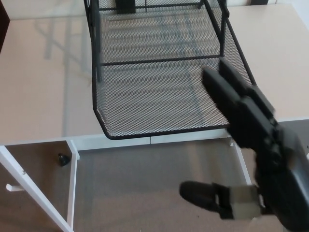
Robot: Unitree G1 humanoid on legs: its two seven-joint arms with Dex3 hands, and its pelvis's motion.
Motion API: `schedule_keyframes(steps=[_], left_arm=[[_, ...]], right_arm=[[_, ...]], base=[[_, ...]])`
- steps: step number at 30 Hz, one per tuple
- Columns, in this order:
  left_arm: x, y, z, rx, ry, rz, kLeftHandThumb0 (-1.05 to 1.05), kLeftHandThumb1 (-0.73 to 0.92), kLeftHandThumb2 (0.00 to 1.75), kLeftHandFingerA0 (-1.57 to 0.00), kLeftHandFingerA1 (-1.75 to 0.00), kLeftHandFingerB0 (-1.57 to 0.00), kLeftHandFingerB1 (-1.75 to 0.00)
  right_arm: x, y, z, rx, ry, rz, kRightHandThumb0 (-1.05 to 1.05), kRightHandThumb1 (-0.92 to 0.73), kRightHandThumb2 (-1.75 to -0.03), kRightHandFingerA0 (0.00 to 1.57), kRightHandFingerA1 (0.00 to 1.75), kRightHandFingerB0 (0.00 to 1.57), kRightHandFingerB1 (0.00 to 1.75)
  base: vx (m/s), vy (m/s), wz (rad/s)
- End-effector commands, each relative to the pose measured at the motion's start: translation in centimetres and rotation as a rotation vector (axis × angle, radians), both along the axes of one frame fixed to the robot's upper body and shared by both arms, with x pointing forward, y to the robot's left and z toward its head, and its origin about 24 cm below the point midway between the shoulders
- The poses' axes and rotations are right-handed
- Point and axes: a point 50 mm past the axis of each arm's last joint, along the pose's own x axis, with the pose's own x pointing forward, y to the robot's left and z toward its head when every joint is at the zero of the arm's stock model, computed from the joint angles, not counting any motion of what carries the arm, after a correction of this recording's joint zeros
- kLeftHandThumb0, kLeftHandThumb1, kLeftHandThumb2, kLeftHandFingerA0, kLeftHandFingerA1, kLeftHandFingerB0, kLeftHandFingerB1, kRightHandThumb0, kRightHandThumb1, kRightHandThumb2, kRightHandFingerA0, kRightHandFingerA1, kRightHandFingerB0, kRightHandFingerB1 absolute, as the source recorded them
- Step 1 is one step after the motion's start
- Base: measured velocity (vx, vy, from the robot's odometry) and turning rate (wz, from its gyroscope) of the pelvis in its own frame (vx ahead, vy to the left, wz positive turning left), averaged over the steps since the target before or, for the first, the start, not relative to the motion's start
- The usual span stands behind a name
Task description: The robot walk towards a table in front and then pushes a layer of a file tray back to its original position using its right hand
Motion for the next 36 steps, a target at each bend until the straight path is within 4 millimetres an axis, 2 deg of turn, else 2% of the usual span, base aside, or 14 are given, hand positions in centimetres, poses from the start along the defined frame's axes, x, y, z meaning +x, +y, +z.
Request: schedule_keyframes(steps=[1,5,13,20,34,35,36], left_arm=[[0.8,0.4,1.3,0.011,-0.016,-0.083,-0.41,0.63,0.68,-0.22,-0.39,-0.19,-0.36],[1.1,0.3,1.3,0.023,-0.034,-0.102,-0.44,0.61,0.69,-0.23,-0.41,-0.2,-0.38],[1.3,0.2,1.4,0.019,-0.039,-0.107,-0.45,0.61,0.7,-0.22,-0.41,-0.19,-0.38],[1.7,0.1,1.5,0.007,-0.048,-0.103,-0.45,0.6,0.69,-0.22,-0.41,-0.19,-0.38],[2.5,0.0,1.9,0.014,-0.053,-0.126,-0.46,0.59,0.71,-0.22,-0.41,-0.19,-0.38],[2.5,0.0,1.9,0.015,-0.053,-0.129,-0.47,0.59,0.7,-0.22,-0.41,-0.19,-0.38],[2.5,0.0,1.9,0.015,-0.054,-0.13,-0.41,0.65,0.6,-0.27,-0.36,-0.2,-0.32]], right_arm=[[7.3,3.5,-2.7,-0.674,-0.007,-0.377,-0.58,-0.36,-0.69,0.0,0.0,0.04,0.1],[9.2,3.8,-3.3,-0.741,0.0,-0.436,-0.58,-0.38,-0.71,0.0,0.0,0.0,0.08],[10.9,4.0,-4.1,-0.784,0.037,-0.463,-0.58,-0.38,-0.71,0.0,0.0,0.0,0.07],[12.3,4.1,-4.0,-0.86,0.022,-0.513,-0.62,-0.39,-0.73,0.0,0.0,0.01,0.08],[13.6,4.3,-3.2,-0.946,0.065,-0.542,-0.68,-0.42,-0.76,0.0,0.0,0.0,0.02],[13.6,4.3,-3.3,-0.958,0.068,-0.541,-0.7,-0.42,-0.77,0.0,0.0,0.0,0.02],[13.7,4.2,-3.3,-0.973,0.072,-0.543,-0.72,-0.43,-0.78,0.0,0.0,0.0,0.0]], base=[[0.0,0.0,0.0],[0.0,0.0,0.0],[0.0,0.0,0.0],[0.0,0.0,0.0],[0.0,0.0,0.0],[0.0,0.0,0.0],[0.0,0.0,0.0]])
